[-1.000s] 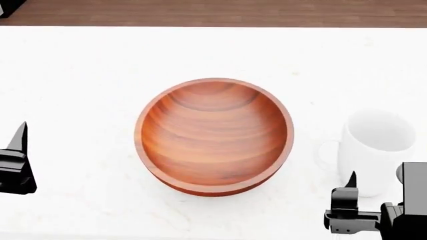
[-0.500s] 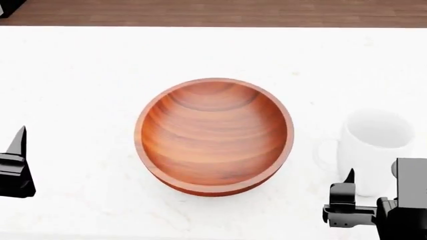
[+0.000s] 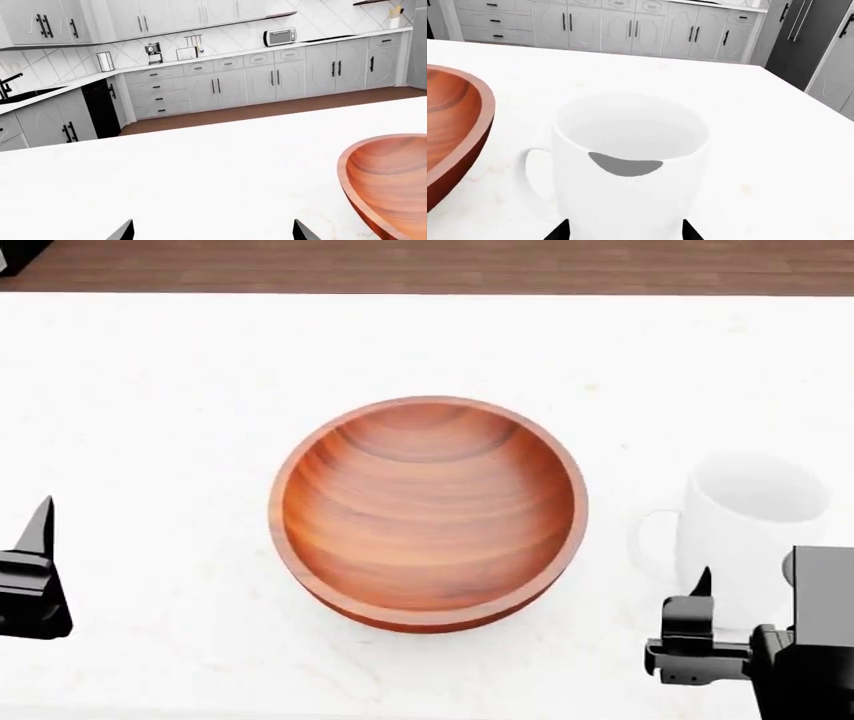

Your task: Place the cup inside the bowl on the dining table and move the bowl to any counter.

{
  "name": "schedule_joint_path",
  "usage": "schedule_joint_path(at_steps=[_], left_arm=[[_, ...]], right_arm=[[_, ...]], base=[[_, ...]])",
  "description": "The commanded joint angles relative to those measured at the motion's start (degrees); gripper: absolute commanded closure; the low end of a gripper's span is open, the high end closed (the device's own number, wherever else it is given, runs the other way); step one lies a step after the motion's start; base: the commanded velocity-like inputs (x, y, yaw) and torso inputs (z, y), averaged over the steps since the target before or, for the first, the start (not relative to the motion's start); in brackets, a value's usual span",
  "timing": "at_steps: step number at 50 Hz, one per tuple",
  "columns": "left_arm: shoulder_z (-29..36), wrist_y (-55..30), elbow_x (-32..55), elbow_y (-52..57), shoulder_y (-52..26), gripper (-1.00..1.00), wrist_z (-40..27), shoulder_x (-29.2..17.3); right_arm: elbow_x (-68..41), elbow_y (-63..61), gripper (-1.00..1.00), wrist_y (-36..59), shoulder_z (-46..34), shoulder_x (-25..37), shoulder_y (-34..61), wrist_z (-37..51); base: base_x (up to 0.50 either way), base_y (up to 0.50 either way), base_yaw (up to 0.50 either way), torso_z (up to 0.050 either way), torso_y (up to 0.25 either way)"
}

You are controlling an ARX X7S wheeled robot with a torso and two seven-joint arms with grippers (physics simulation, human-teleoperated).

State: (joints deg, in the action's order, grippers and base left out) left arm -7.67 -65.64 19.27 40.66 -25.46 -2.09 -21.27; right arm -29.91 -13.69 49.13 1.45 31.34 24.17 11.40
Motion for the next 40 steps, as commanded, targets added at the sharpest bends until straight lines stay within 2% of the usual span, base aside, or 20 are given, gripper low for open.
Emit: schedule_joint_path(at_steps=[1, 10, 16, 31, 40], left_arm=[[-0.1, 1.1, 0.1, 0.1, 0.2, -1.0, 0.4, -0.1], [0.4, 1.8, 0.1, -0.2, 0.6, -1.0, 0.4, -0.4], [0.2, 2.0, 0.2, -0.2, 0.6, -1.0, 0.3, -0.4], [0.2, 2.7, 0.4, -0.6, 1.1, -1.0, 0.3, -0.5], [-0.5, 2.9, 0.9, -0.1, 2.0, -1.0, 0.3, -0.4]], right_arm=[[-0.1, -2.1, 1.0, 1.3, 1.1, 0.3, 0.1, 0.1], [-3.6, -10.9, 1.0, 8.2, 2.9, 1.4, 5.7, 2.9], [-4.8, -13.4, 1.0, 11.2, 1.4, 1.1, 9.7, 3.8], [-7.2, -10.2, 1.0, 18.5, -7.4, -6.0, 29.5, 4.6], [-5.6, -5.8, 1.0, 16.6, -14.7, -10.3, 32.9, 3.1]], base=[[0.0, 0.0, 0.0, 0.0, 0.0], [0.0, 0.0, 0.0, 0.0, 0.0], [0.0, 0.0, 0.0, 0.0, 0.0], [0.0, 0.0, 0.0, 0.0, 0.0], [0.0, 0.0, 0.0, 0.0, 0.0]])
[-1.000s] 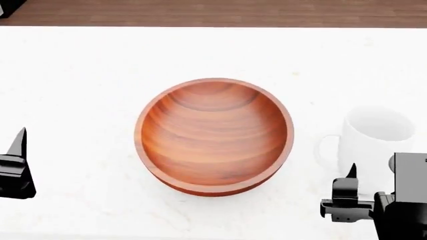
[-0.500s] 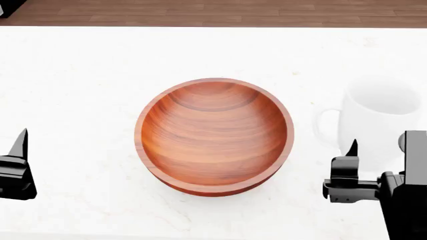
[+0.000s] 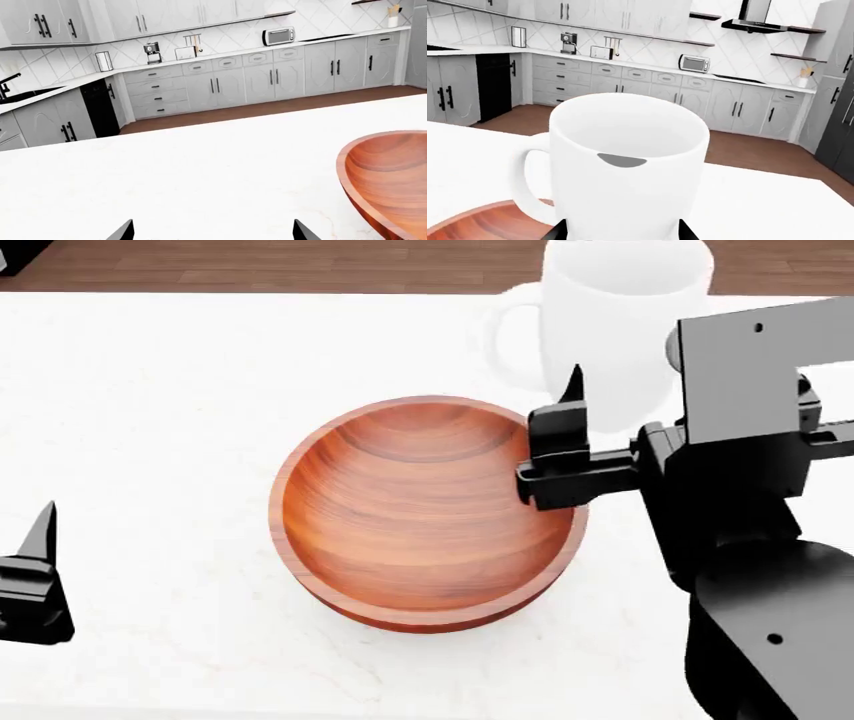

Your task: Place the cup inside the bowl on the dining table and move the bowl to any counter.

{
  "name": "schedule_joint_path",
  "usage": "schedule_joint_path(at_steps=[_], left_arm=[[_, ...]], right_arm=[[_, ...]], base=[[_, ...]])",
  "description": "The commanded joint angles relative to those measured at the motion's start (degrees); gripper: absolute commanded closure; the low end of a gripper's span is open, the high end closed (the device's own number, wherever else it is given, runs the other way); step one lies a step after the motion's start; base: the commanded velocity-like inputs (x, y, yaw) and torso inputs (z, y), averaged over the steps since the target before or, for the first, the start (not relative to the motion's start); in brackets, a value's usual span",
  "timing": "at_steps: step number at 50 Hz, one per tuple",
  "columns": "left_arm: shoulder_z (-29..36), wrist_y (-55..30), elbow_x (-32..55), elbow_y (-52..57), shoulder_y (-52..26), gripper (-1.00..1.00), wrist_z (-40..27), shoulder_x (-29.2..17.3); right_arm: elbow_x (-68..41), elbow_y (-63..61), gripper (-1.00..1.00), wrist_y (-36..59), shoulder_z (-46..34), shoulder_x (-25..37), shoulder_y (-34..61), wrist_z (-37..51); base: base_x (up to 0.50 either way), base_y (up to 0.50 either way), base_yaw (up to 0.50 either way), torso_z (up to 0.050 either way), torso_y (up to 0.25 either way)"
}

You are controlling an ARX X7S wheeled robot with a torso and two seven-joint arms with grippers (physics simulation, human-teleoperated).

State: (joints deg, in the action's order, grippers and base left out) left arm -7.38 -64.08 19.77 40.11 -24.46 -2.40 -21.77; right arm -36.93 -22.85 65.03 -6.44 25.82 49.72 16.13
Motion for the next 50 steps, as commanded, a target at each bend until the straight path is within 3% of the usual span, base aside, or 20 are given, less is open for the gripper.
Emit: schedule_joint_path(at_steps=[1, 7, 18, 36, 50], left_arm=[[-0.5, 1.4, 0.3, 0.3, 0.9, -1.0, 0.4, 0.2], [-1.0, 1.0, 0.5, 0.2, 0.2, -1.0, 0.5, -0.3], [-1.7, 2.1, 0.8, -0.2, 1.6, -1.0, 0.8, -0.5], [-2.1, 3.3, 0.8, -0.9, 2.2, -1.0, 0.6, -0.6], [-1.7, 4.1, 0.8, -1.7, 2.5, -1.0, 0.5, -0.6]], right_arm=[[1.6, 3.8, 1.0, 0.3, -7.7, -5.1, 7.2, -1.9], [3.0, 6.6, 1.0, -1.5, -13.0, -6.4, 5.3, -3.5], [4.1, 15.4, 1.0, -6.1, -15.9, -10.3, 4.8, -5.9], [3.2, 9.4, 1.0, -4.9, -15.5, -7.2, -3.4, -3.1], [4.2, 14.2, 1.0, -7.2, -16.4, -8.8, -1.5, -3.9]], base=[[0.0, 0.0, 0.0, 0.0, 0.0], [0.0, 0.0, 0.0, 0.0, 0.0], [0.0, 0.0, 0.0, 0.0, 0.0], [0.0, 0.0, 0.0, 0.0, 0.0], [0.0, 0.0, 0.0, 0.0, 0.001]])
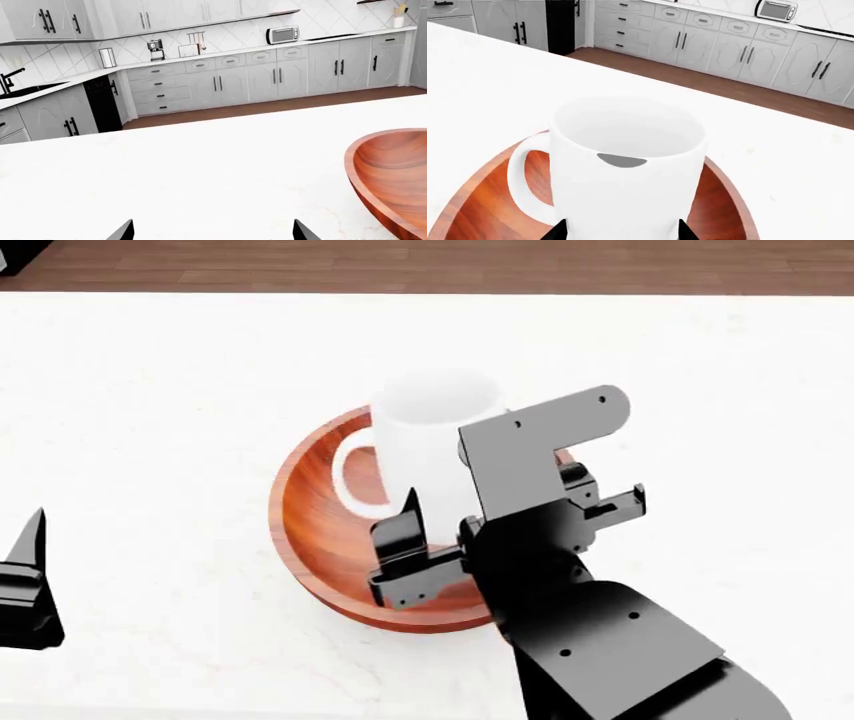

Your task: Place the cup inside the bowl on the dining table and move the bowl to any counter.

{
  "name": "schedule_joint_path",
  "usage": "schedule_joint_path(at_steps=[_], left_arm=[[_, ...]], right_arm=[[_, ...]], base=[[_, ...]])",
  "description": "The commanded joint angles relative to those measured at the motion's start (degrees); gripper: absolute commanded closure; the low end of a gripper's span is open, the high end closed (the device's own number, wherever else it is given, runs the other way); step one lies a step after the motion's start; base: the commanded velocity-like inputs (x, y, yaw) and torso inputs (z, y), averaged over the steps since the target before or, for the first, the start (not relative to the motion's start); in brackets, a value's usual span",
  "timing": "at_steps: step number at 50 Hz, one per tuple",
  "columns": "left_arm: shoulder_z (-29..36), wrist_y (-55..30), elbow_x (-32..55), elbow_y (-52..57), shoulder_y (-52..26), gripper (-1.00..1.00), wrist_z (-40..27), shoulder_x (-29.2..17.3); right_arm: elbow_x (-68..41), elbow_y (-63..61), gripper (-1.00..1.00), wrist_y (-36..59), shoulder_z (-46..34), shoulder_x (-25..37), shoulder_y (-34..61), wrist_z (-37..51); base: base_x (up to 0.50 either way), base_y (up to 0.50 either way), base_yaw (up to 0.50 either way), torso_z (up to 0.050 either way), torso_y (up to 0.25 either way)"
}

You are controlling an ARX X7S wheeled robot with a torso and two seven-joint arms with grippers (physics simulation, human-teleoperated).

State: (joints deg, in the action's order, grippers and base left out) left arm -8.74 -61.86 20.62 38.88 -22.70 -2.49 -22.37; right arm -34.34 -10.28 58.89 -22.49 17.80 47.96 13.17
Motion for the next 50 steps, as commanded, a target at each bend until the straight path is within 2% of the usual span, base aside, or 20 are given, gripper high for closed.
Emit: schedule_joint_path(at_steps=[1, 7, 8, 26, 38, 50], left_arm=[[-0.5, 1.8, 0.1, -0.4, 0.8, -1.0, 0.7, -0.1], [-1.0, 1.9, 0.3, -0.2, 1.1, -1.0, 0.7, -0.3], [-0.6, 1.8, 0.2, -0.3, 1.0, -1.0, 0.5, -0.1], [-0.3, 1.7, 0.5, 0.0, 0.7, -1.0, 0.0, -0.2], [-0.3, 1.9, 0.8, -0.3, 0.5, -1.0, -0.1, -0.2], [-0.1, 1.7, 0.9, 0.1, 0.4, -1.0, -0.6, -0.1]], right_arm=[[1.6, 1.6, 1.0, -1.1, -0.4, -0.7, 0.1, -0.9], [0.8, 1.0, 1.0, -0.5, 0.2, -0.8, -0.3, -0.5], [0.7, 0.5, -1.0, -0.3, 0.2, -0.6, -0.4, -0.4], [-1.0, -4.2, -1.0, 1.4, 1.9, 1.1, -2.1, 1.3], [-11.5, -22.0, -1.0, 16.2, 12.6, 6.3, -4.4, 7.4], [-17.3, -27.1, -1.0, 22.9, 18.8, 7.9, -4.1, 10.1]], base=[[0.0, 0.0, 0.0, 0.0, 0.0], [0.0, 0.0, 0.0, 0.0, 0.0], [0.0, 0.0, 0.0, 0.0, 0.0], [0.0, 0.0, 0.0, 0.0, 0.0], [0.0, 0.0, 0.0, 0.0, 0.0], [0.0, 0.0, 0.0, 0.0, 0.0]])
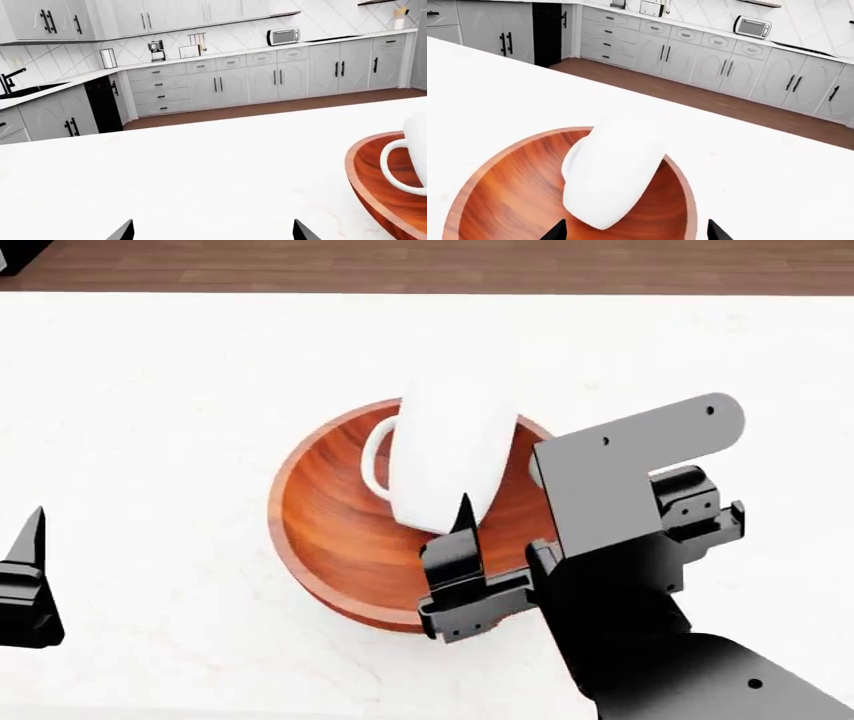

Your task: Place the cup inside the bowl on the dining table and move the bowl to any counter.

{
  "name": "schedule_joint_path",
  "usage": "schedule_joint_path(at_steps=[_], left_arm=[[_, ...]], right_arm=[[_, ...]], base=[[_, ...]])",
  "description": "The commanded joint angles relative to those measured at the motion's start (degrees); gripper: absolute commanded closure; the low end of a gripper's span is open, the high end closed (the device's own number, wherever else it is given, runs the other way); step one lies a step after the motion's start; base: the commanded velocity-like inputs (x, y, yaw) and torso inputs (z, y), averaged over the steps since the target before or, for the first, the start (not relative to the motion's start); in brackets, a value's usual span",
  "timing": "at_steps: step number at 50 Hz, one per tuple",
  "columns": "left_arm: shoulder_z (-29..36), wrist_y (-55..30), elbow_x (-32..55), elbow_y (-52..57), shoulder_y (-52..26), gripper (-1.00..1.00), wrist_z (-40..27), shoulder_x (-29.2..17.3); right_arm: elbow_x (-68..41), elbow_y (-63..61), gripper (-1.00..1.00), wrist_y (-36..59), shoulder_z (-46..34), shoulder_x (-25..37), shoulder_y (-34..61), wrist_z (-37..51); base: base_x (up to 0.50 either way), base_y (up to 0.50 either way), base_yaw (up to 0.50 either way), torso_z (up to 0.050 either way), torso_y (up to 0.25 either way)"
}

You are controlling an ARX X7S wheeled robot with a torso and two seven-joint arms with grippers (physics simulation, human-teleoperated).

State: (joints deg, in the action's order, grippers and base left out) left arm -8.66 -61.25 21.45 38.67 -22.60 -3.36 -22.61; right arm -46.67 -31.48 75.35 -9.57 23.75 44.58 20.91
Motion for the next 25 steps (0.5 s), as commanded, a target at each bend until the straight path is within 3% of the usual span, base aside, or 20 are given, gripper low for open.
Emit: schedule_joint_path(at_steps=[1, 8, 12, 25], left_arm=[[-0.3, 1.1, 0.2, 0.4, 0.3, -1.0, 0.3, 0.1], [-0.3, 1.1, 0.3, 0.5, 0.3, -1.0, 0.1, 0.0], [-0.6, 1.2, 0.5, 0.5, 0.7, -1.0, 0.3, -0.2], [-0.5, 1.9, 0.6, 0.3, 1.4, -1.0, 0.2, -0.2]], right_arm=[[-4.9, -5.2, -1.0, 6.5, 6.3, 2.2, -1.0, 2.4], [-4.3, -0.9, -1.0, 6.6, 6.0, 2.6, -1.7, 2.6], [-5.7, 5.0, -1.0, 8.0, 10.0, 0.2, -1.4, 3.9], [-2.8, 16.3, -1.0, 3.8, 9.1, -1.6, 1.1, 3.1]], base=[[0.0, 0.0, 0.0, 0.0, 0.0], [0.0, 0.0, 0.0, 0.0, 0.0], [0.0, 0.0, 0.0, 0.0, 0.0], [0.0, 0.0, 0.0, 0.0, 0.0]])
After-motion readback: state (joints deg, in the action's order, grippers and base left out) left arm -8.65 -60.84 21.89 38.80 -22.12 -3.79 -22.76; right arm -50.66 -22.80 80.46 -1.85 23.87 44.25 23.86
